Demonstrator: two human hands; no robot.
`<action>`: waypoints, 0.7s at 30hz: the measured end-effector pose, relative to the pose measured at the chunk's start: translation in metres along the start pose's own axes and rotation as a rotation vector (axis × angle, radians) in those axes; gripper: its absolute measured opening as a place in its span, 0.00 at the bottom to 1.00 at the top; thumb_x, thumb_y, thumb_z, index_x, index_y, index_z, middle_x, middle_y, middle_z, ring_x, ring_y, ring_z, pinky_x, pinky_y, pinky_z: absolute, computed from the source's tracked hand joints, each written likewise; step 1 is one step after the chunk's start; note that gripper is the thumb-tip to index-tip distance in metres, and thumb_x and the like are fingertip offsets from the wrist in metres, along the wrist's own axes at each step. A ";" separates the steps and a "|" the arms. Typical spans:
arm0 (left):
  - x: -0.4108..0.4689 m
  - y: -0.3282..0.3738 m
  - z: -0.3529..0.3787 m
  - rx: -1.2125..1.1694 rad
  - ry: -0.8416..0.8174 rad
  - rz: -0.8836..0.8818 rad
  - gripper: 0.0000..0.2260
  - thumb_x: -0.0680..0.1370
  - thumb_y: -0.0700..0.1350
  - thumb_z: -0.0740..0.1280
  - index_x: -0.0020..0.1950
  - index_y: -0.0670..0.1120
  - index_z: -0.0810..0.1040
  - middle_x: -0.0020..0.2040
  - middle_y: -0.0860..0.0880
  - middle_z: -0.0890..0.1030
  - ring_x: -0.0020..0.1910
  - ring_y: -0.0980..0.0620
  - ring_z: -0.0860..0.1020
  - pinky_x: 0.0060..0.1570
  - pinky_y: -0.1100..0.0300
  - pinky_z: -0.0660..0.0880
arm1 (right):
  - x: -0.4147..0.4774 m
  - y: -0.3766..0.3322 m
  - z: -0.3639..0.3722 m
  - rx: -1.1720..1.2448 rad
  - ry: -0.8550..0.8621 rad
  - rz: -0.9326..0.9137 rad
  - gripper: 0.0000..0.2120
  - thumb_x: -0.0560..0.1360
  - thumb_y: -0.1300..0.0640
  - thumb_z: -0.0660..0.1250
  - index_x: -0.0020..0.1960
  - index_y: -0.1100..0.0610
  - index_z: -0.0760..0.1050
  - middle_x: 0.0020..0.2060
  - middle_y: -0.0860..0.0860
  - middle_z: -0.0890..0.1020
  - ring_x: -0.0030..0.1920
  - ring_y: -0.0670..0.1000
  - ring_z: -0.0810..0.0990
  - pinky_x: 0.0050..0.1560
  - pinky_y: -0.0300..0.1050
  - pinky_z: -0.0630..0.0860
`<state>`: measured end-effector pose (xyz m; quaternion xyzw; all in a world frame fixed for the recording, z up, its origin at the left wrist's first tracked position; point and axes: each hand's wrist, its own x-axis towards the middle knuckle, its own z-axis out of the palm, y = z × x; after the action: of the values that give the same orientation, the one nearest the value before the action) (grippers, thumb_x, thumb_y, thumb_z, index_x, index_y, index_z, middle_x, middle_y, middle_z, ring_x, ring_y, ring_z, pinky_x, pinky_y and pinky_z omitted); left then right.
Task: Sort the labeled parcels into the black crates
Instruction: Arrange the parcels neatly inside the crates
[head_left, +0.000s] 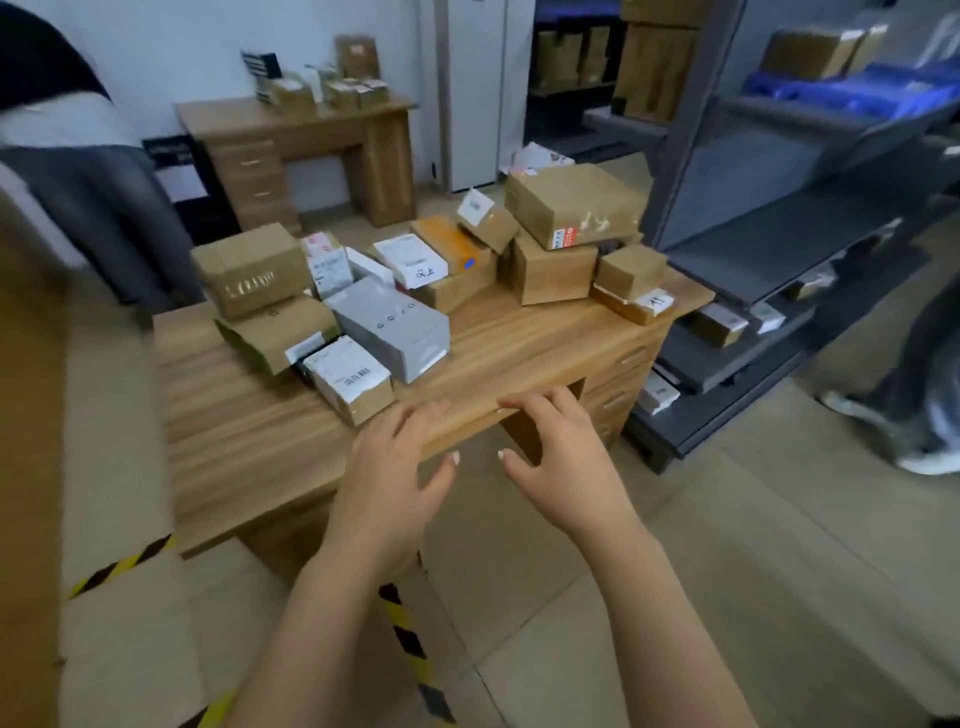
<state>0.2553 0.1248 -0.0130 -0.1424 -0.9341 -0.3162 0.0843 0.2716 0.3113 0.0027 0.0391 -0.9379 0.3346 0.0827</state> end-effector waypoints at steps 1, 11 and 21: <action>0.004 -0.005 0.000 0.021 0.012 -0.025 0.21 0.78 0.51 0.66 0.71 0.54 0.69 0.65 0.56 0.70 0.63 0.53 0.70 0.61 0.50 0.72 | 0.010 0.001 0.005 0.003 -0.021 -0.018 0.23 0.74 0.55 0.71 0.67 0.46 0.70 0.59 0.43 0.70 0.63 0.44 0.68 0.64 0.40 0.69; 0.061 -0.077 -0.008 0.059 0.082 -0.223 0.21 0.76 0.48 0.69 0.68 0.53 0.72 0.63 0.57 0.71 0.60 0.57 0.68 0.56 0.58 0.67 | 0.113 -0.010 0.070 0.045 -0.180 -0.126 0.24 0.73 0.57 0.70 0.66 0.46 0.71 0.60 0.43 0.69 0.63 0.46 0.69 0.60 0.42 0.71; 0.139 -0.175 -0.015 0.040 -0.023 -0.354 0.26 0.76 0.49 0.69 0.73 0.53 0.66 0.68 0.56 0.68 0.68 0.55 0.64 0.66 0.57 0.64 | 0.216 -0.017 0.149 0.058 -0.264 -0.068 0.24 0.73 0.57 0.70 0.67 0.47 0.70 0.64 0.45 0.69 0.64 0.45 0.69 0.58 0.37 0.68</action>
<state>0.0694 0.0122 -0.0656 0.0221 -0.9517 -0.3057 0.0194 0.0422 0.1997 -0.0615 0.1169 -0.9288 0.3504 -0.0311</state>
